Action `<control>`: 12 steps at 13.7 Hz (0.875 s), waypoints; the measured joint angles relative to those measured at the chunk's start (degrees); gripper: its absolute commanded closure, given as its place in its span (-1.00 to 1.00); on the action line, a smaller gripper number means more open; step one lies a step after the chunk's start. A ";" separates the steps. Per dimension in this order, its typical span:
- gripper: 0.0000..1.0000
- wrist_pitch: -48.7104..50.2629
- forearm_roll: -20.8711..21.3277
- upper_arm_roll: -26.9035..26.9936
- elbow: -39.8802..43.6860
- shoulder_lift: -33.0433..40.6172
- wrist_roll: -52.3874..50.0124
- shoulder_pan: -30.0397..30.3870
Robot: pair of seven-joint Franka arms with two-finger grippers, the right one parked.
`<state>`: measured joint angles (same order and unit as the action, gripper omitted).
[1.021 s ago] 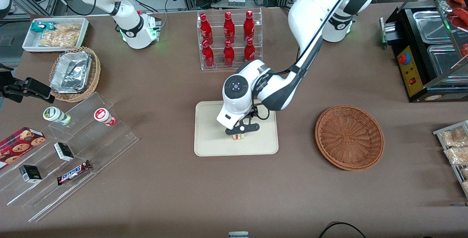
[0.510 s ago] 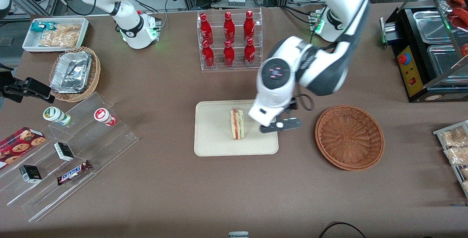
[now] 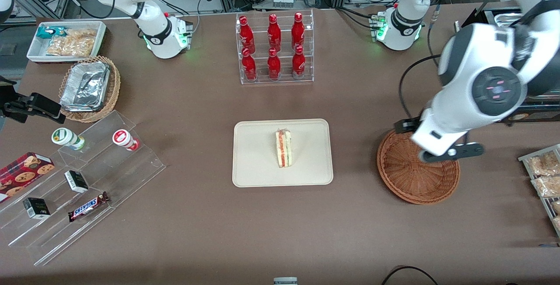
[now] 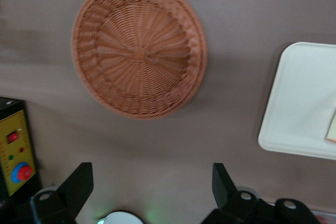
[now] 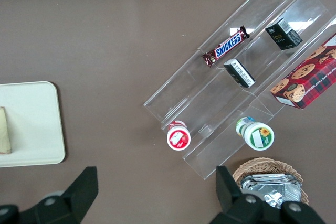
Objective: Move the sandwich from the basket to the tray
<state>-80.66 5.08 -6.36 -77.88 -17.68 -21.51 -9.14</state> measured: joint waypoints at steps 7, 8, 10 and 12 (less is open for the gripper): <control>-1.00 5.31 -1.24 -0.01 -11.17 15.97 5.87 6.63; -1.00 4.75 -1.92 -0.01 -13.47 18.25 5.88 6.95; -1.00 3.68 -2.04 -0.04 -15.84 20.34 5.95 7.07; -1.00 3.48 -2.04 -0.14 -16.47 20.43 5.96 7.07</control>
<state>-77.18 3.04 -6.50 -94.35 2.76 -15.54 -2.07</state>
